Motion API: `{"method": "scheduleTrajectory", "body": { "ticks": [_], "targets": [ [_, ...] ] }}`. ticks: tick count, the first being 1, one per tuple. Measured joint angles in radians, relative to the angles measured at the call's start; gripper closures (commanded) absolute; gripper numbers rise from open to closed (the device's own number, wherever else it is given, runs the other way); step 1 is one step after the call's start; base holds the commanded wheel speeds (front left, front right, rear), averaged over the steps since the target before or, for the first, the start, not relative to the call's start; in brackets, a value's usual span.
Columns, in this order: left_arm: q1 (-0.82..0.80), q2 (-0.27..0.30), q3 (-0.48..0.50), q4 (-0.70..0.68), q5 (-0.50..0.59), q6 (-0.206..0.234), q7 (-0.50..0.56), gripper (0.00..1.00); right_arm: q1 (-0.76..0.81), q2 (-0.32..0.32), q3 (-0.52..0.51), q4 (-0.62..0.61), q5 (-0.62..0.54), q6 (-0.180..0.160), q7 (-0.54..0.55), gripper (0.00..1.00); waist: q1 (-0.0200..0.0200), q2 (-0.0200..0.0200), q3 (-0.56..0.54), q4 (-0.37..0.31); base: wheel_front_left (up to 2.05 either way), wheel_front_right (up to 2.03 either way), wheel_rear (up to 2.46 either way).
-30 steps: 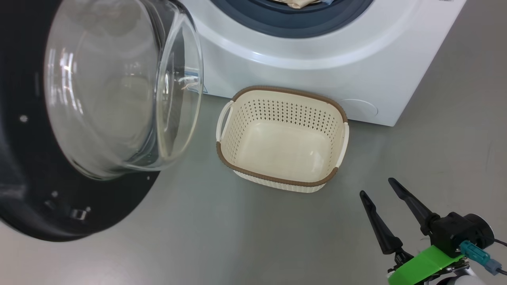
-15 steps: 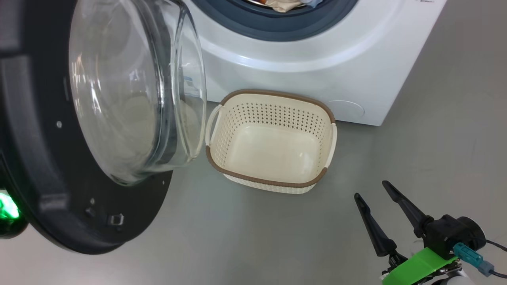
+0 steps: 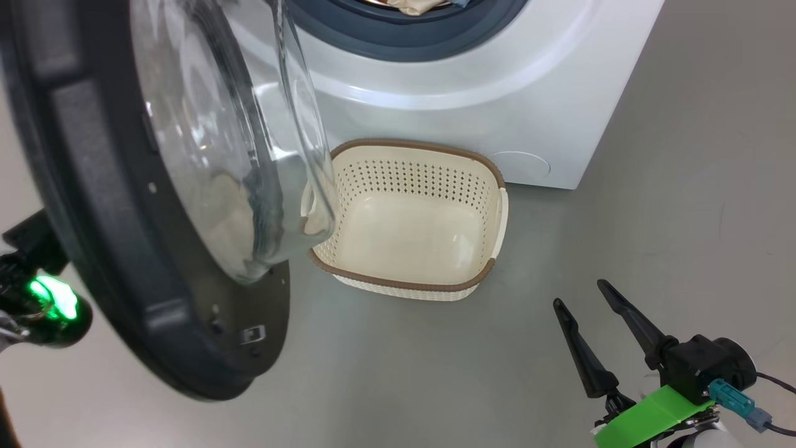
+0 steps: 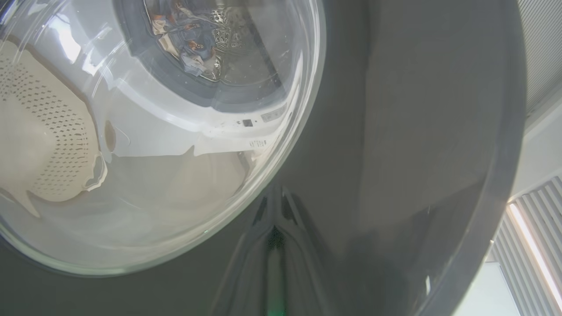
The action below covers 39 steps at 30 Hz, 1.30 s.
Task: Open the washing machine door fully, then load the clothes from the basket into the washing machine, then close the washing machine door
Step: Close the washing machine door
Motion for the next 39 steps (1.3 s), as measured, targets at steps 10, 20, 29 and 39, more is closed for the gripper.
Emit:
{"method": "scheduleTrajectory", "body": {
  "ticks": [10,20,29,39],
  "targets": [
    [-0.036,-0.061,-0.030,-0.024,0.000,-0.022,-0.020,1.00,-0.023,0.018,0.004,0.025,0.008,0.000,-0.014,0.00,0.0000,0.0000,0.010,-0.045,0.00,0.00,0.00],
    [-0.061,-0.088,-0.022,0.012,0.038,-0.080,-0.092,1.00,-0.036,0.033,0.001,0.040,0.008,0.000,-0.028,0.00,0.0000,0.0000,0.022,-0.126,0.00,0.00,0.00],
    [-0.111,-0.099,-0.017,0.049,0.064,-0.138,-0.153,1.00,-0.040,0.046,0.000,0.051,0.009,0.000,-0.032,0.00,0.0000,0.0000,0.028,-0.197,0.00,0.00,0.00],
    [-0.153,-0.121,0.005,0.134,0.109,-0.207,-0.258,1.00,-0.040,0.061,-0.007,0.050,0.009,0.000,-0.032,0.00,0.0000,0.0000,0.028,-0.265,0.00,0.00,0.00]
  ]
}}
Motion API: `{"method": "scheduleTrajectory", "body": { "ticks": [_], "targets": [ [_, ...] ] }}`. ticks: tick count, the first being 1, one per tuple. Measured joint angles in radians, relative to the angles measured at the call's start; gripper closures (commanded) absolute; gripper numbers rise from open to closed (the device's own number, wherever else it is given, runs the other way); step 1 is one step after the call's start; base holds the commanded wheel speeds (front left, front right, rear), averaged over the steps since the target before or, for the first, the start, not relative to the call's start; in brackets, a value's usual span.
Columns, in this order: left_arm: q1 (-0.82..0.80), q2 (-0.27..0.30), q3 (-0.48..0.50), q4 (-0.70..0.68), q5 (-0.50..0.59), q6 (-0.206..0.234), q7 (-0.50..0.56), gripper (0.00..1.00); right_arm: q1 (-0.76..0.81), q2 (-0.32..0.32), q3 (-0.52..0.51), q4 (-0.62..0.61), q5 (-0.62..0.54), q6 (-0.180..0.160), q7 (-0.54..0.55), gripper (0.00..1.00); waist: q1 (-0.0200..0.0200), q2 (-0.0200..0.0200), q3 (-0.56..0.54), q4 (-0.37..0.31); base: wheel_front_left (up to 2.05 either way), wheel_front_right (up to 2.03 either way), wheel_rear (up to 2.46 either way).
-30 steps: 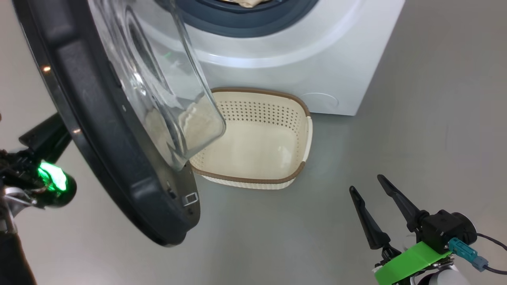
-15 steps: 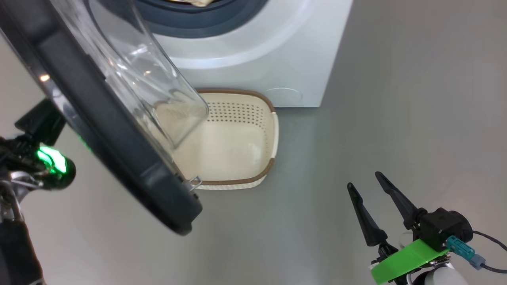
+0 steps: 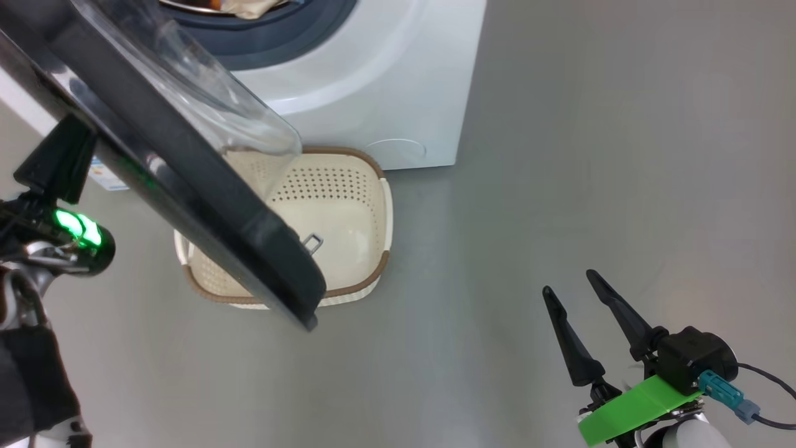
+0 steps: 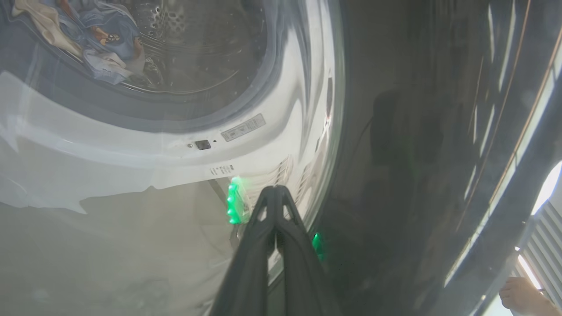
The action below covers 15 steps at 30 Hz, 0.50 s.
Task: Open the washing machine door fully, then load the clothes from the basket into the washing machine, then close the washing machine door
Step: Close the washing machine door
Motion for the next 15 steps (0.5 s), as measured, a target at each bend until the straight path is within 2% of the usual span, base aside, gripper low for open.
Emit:
{"method": "scheduleTrajectory", "body": {
  "ticks": [3,7,15],
  "targets": [
    [-0.011,-0.007,0.002,0.018,0.014,-0.009,-0.033,1.00,0.000,0.002,-0.004,-0.002,0.000,0.000,0.000,0.00,-0.0001,0.0000,-0.001,-0.011,0.00,0.00,0.00],
    [-0.041,-0.025,0.008,0.073,0.048,-0.027,-0.142,1.00,0.000,0.006,-0.010,-0.008,0.000,0.000,0.000,0.00,0.0000,0.0000,-0.008,-0.036,0.00,0.00,0.00],
    [-0.041,-0.032,-0.021,0.074,0.067,-0.027,-0.205,1.00,0.000,0.007,-0.016,-0.014,0.000,0.000,0.000,0.00,0.0000,0.0000,-0.016,-0.054,0.00,0.00,0.00]
  ]
}}
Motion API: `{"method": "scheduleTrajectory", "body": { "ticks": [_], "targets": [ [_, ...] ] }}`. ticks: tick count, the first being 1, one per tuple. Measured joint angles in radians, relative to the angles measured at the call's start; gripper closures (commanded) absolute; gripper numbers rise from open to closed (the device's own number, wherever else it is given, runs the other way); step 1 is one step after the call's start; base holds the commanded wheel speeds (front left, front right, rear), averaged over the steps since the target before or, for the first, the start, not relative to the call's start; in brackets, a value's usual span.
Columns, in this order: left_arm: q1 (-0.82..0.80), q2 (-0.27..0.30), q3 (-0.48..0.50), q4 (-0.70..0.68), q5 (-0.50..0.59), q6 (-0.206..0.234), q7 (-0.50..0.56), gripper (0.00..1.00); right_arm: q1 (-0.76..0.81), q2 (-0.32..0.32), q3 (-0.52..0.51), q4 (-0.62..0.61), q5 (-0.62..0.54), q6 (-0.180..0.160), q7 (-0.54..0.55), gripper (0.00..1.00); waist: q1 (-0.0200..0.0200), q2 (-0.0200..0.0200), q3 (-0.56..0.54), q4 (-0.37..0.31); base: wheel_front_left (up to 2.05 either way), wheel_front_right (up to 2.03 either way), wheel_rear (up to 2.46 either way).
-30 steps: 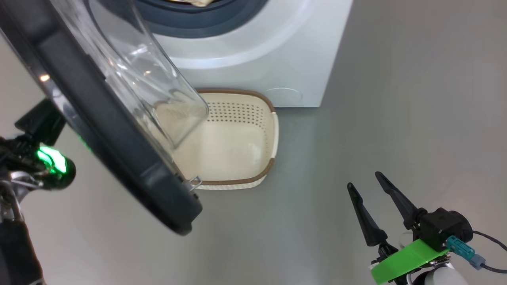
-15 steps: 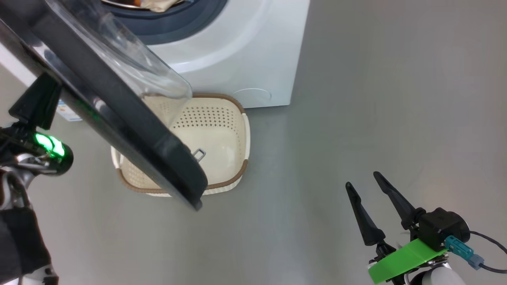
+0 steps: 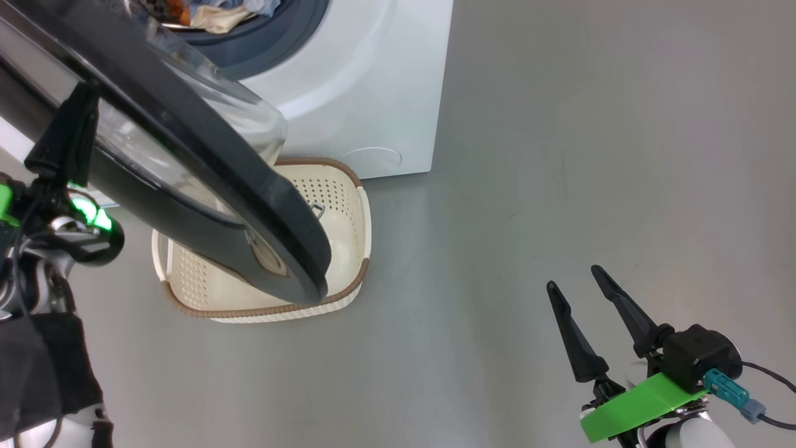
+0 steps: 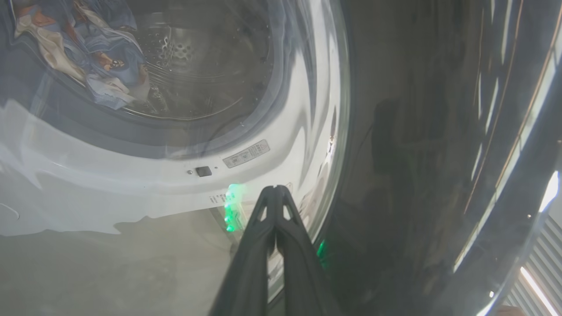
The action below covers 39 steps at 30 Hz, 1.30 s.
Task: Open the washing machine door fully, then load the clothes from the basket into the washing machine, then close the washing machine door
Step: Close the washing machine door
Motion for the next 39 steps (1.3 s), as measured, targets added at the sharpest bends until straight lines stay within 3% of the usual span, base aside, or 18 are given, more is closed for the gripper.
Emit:
{"method": "scheduleTrajectory", "body": {
  "ticks": [25,30,39],
  "targets": [
    [0.016,0.014,-0.089,-0.021,0.047,0.000,-0.176,1.00,0.004,0.001,-0.008,-0.001,0.000,0.000,0.000,0.00,-0.0001,0.0000,-0.041,-0.036,0.00,0.00,0.00],
    [0.079,0.079,-0.167,-0.066,0.156,0.000,-0.269,1.00,0.004,0.001,-0.012,0.000,0.000,0.000,0.000,0.00,-0.0001,0.0000,-0.064,-0.027,0.00,0.00,0.00],
    [0.225,0.207,-0.324,-0.119,0.298,-0.003,-0.558,1.00,0.034,0.006,-0.013,-0.001,0.017,0.000,0.000,0.00,0.0000,0.0000,-0.134,-0.010,0.00,0.00,0.00]
  ]
}}
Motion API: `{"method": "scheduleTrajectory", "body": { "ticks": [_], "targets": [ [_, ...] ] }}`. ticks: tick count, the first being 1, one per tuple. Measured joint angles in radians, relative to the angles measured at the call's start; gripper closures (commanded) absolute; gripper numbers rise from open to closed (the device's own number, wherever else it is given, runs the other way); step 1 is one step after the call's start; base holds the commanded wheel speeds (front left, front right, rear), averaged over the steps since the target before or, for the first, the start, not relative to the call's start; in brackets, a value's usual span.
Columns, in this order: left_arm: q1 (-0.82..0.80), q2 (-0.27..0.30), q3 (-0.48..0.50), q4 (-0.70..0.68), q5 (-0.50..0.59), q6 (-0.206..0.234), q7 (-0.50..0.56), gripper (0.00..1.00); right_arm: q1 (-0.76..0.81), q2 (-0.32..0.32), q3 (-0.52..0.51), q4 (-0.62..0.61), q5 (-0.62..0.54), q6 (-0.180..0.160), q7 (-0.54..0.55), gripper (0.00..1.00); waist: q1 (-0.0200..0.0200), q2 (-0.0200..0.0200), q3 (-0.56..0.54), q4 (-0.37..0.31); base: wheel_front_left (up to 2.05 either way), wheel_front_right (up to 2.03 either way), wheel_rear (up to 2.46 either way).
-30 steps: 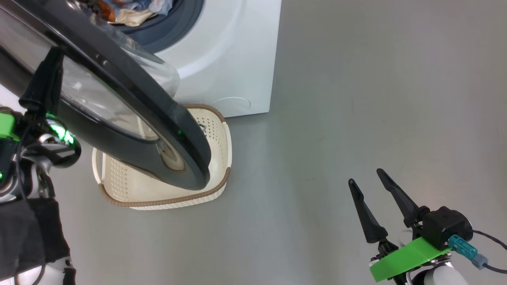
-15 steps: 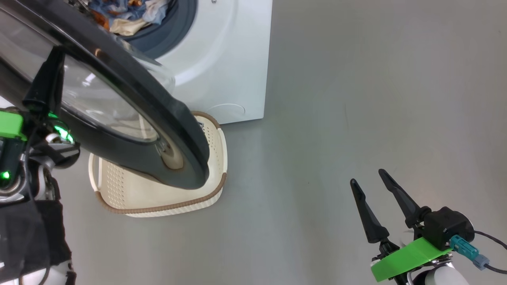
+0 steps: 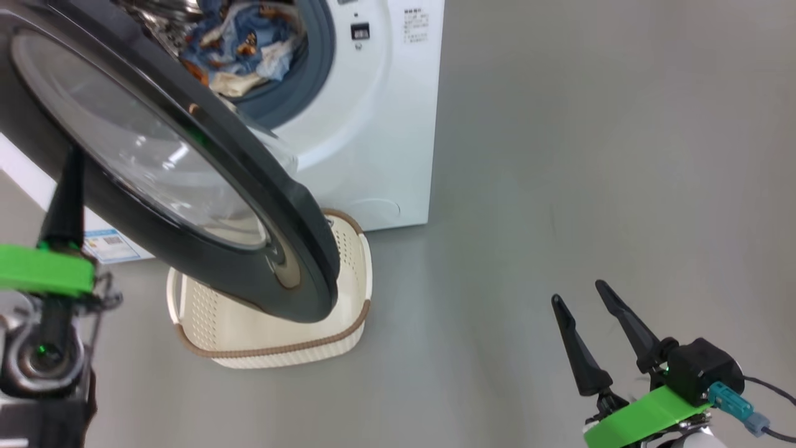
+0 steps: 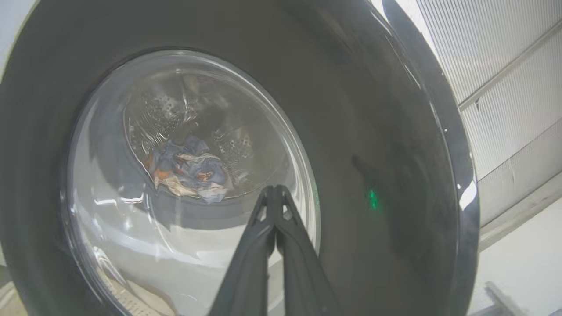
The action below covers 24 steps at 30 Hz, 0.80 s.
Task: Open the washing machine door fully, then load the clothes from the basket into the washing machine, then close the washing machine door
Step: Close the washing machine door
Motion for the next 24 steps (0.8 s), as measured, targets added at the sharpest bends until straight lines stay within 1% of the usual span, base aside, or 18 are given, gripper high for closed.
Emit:
{"method": "scheduleTrajectory", "body": {
  "ticks": [4,7,9,10,12,13,14,15,17,18,20,24],
  "targets": [
    [0.057,0.096,-0.124,-0.012,0.114,0.000,-0.126,1.00,0.019,0.000,-0.001,-0.002,0.000,0.000,0.000,0.00,0.0000,0.0000,-0.036,0.008,0.00,0.00,0.00],
    [0.093,0.144,-0.188,-0.009,0.170,0.000,-0.212,1.00,0.038,0.000,-0.006,-0.007,0.000,0.000,0.000,0.00,0.0000,0.0000,-0.063,0.013,0.00,0.00,0.00],
    [0.115,0.173,-0.212,-0.001,0.230,0.000,-0.249,0.99,0.055,0.001,-0.009,-0.012,0.000,0.000,0.000,0.00,0.0000,0.0000,-0.080,0.016,0.00,0.00,0.00],
    [0.127,0.189,-0.222,0.003,0.261,0.000,-0.260,0.89,0.063,0.001,-0.010,-0.013,0.000,0.000,0.000,0.00,0.0000,0.0000,-0.088,0.017,0.00,0.00,0.00],
    [0.148,0.209,-0.230,0.007,0.334,-0.004,-0.277,0.59,0.077,0.002,-0.016,-0.019,-0.001,0.000,0.000,0.00,0.0000,0.0000,-0.103,0.020,0.00,0.00,0.00],
    [0.157,0.210,-0.230,0.007,0.354,-0.004,-0.281,0.51,0.079,0.004,-0.019,-0.021,-0.001,0.000,0.000,0.00,0.0000,0.0000,-0.110,0.021,0.00,0.00,0.00],
    [0.167,0.212,-0.231,0.003,0.394,-0.002,-0.282,0.34,0.080,0.004,-0.021,-0.025,-0.001,0.000,0.000,0.00,0.0000,0.0000,-0.116,0.022,0.00,0.00,0.00],
    [0.179,0.212,-0.230,-0.005,0.422,0.005,-0.283,0.24,0.083,0.005,-0.022,-0.030,-0.001,0.000,0.000,0.00,0.0000,0.0000,-0.121,0.022,0.00,0.00,0.00],
    [0.206,0.212,-0.232,-0.021,0.472,0.015,-0.286,0.06,0.096,0.006,-0.025,-0.037,-0.001,0.000,0.000,0.00,0.0000,-0.0001,-0.129,0.024,0.00,0.00,0.00],
    [0.221,0.209,-0.232,-0.031,0.481,0.015,-0.287,0.00,0.100,0.008,-0.026,-0.038,-0.001,0.000,0.000,0.00,0.0000,0.0000,-0.132,0.025,0.00,0.00,0.00],
    [0.250,0.215,-0.238,-0.049,0.546,0.039,-0.290,0.00,0.104,0.009,-0.026,-0.043,-0.001,0.000,0.000,0.00,0.0000,0.0000,-0.134,0.026,0.00,0.00,0.00],
    [0.297,0.211,-0.224,-0.092,0.632,0.096,-0.290,0.00,0.113,0.009,-0.027,-0.048,-0.001,0.000,0.000,0.00,0.0000,0.0000,-0.134,0.026,0.00,0.00,0.00]
  ]
}}
